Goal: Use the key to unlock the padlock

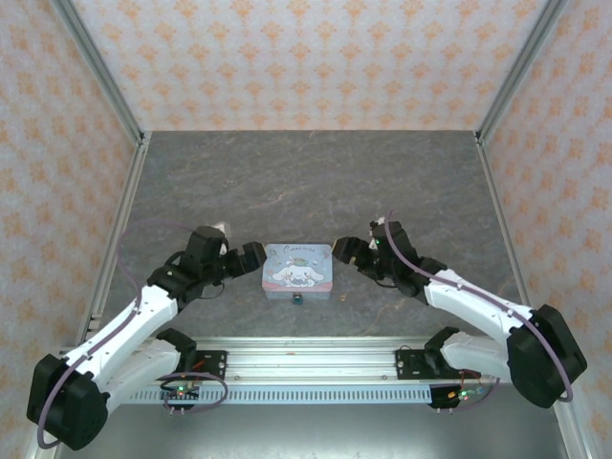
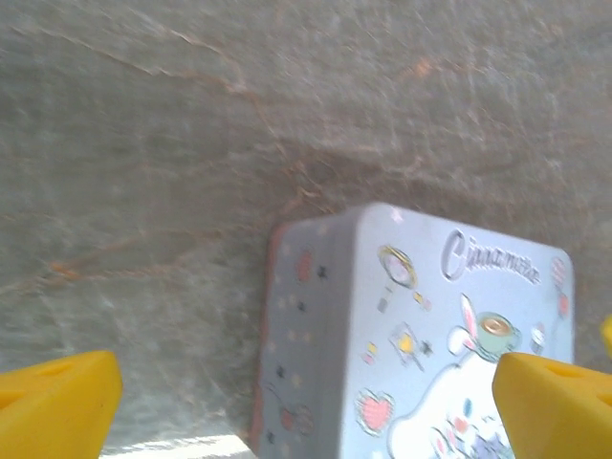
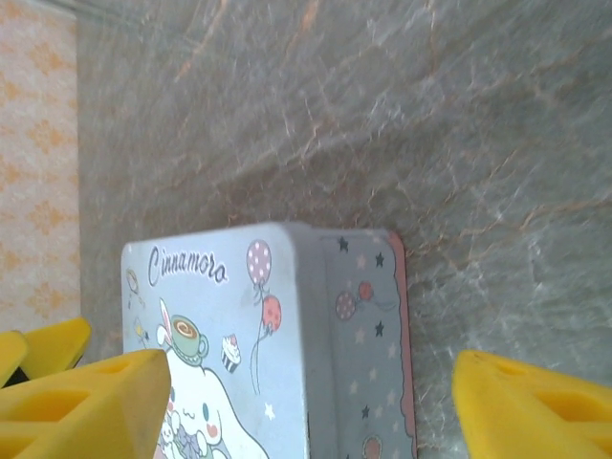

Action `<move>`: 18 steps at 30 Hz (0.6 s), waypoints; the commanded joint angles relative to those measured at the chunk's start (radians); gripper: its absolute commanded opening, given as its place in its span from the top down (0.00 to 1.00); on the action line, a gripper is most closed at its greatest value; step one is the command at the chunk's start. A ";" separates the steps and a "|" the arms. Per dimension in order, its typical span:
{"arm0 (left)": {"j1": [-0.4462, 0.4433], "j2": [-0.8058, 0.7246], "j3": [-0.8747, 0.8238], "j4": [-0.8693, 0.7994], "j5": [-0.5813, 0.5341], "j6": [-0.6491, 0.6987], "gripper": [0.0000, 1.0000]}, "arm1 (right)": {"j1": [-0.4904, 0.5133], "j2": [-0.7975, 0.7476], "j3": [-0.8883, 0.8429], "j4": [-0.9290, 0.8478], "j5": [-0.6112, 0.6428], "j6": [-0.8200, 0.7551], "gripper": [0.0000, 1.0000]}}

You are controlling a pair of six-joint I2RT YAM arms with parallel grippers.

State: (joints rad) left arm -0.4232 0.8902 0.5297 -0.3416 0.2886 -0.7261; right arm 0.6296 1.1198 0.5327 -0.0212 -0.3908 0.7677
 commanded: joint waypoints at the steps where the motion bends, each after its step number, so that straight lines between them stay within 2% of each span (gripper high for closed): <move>1: -0.054 -0.006 -0.021 0.083 -0.010 -0.082 0.02 | 0.031 0.021 -0.025 0.011 0.054 0.061 0.26; 8: -0.135 0.101 -0.013 0.181 -0.023 -0.102 0.11 | 0.081 0.093 -0.010 0.066 0.042 0.089 0.40; 13: -0.173 0.174 0.003 0.216 -0.032 -0.101 0.15 | 0.094 0.121 -0.008 0.105 0.029 0.109 0.46; 18: -0.186 0.237 0.006 0.285 -0.032 -0.114 0.16 | 0.094 0.168 0.009 0.151 0.018 0.120 0.60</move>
State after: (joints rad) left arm -0.6018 1.1072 0.5137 -0.1299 0.2806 -0.8204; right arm 0.7174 1.2652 0.5251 0.0776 -0.3714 0.8715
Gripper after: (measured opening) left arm 0.842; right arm 0.418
